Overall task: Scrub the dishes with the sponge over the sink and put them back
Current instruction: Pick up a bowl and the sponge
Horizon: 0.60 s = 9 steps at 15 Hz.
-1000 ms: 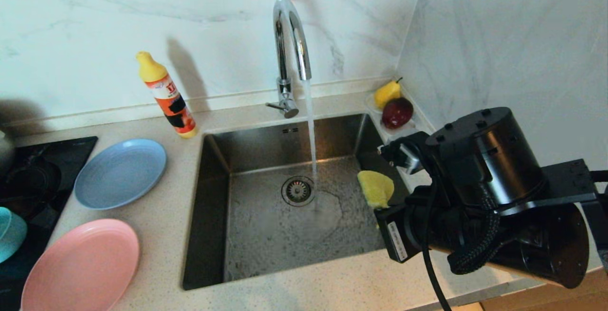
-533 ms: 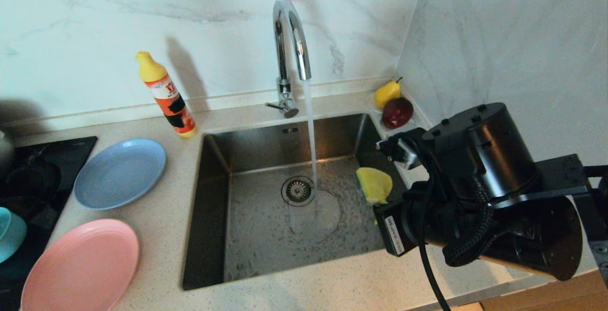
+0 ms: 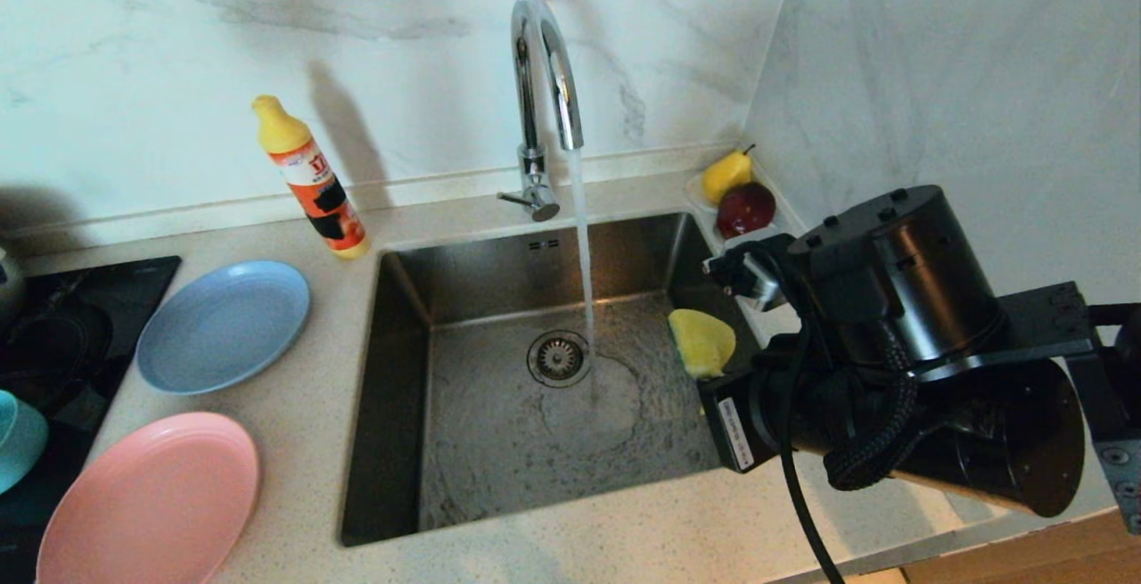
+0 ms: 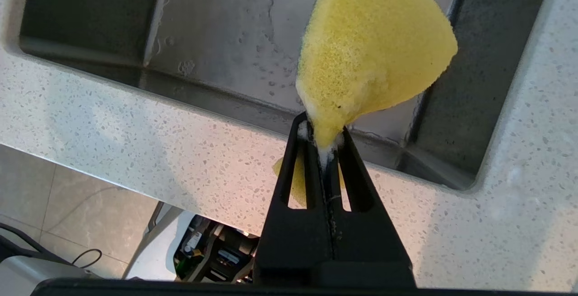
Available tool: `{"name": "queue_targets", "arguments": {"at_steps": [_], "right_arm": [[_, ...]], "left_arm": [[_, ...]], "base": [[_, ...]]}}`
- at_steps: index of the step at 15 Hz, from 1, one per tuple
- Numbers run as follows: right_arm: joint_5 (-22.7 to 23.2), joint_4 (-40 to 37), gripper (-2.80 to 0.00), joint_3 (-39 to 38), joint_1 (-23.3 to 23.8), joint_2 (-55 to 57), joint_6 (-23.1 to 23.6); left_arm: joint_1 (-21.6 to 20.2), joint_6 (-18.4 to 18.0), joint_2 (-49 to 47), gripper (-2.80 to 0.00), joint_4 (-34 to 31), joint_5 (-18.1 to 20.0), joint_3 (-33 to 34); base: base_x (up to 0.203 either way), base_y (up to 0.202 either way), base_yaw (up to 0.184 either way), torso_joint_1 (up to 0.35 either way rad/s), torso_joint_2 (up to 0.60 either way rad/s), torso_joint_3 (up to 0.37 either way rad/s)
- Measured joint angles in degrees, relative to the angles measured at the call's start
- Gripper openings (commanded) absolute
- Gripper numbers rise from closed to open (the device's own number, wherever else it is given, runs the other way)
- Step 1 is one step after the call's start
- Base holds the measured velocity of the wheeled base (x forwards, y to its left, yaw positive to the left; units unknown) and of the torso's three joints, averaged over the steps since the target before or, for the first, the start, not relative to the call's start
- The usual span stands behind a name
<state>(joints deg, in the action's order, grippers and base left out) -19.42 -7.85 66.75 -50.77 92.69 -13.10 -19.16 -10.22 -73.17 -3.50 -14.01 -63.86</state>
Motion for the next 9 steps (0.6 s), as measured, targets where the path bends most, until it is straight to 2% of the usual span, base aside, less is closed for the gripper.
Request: {"name": "queue_targets", "arguments": {"at_steps": [3,6,8,9], "right_arm": [[-0.01,0.06,-2.8,0.11,0.0,0.49,0.01],[-0.01,0.06,-2.8,0.07,0.0,0.72,0.04],[0.08,0.06,-2.8,-0.21,0.0,0.84,-0.11],[0.1,0.06,-2.8,-0.36,0.0,0.88,-0.21]], "left_arm": [[-14.9,3.61,-8.75,-2.8,-1.27,12.96,-3.99],[-28.28,8.33,-14.16,-2.8,-6.4,26.55,-5.89],[-34.84,10.92,-16.53,-2.8,-10.87,33.17,-6.5],[-37.01,11.54,-17.4,-2.8,-12.02,34.46,-6.5]], "base": [[0.0,0.0,0.0,0.0,0.0,0.0],[0.0,0.0,0.0,0.0,0.0,0.0],[0.0,0.0,0.0,0.0,0.0,0.0],[0.0,0.0,0.0,0.0,0.0,0.0]]}}
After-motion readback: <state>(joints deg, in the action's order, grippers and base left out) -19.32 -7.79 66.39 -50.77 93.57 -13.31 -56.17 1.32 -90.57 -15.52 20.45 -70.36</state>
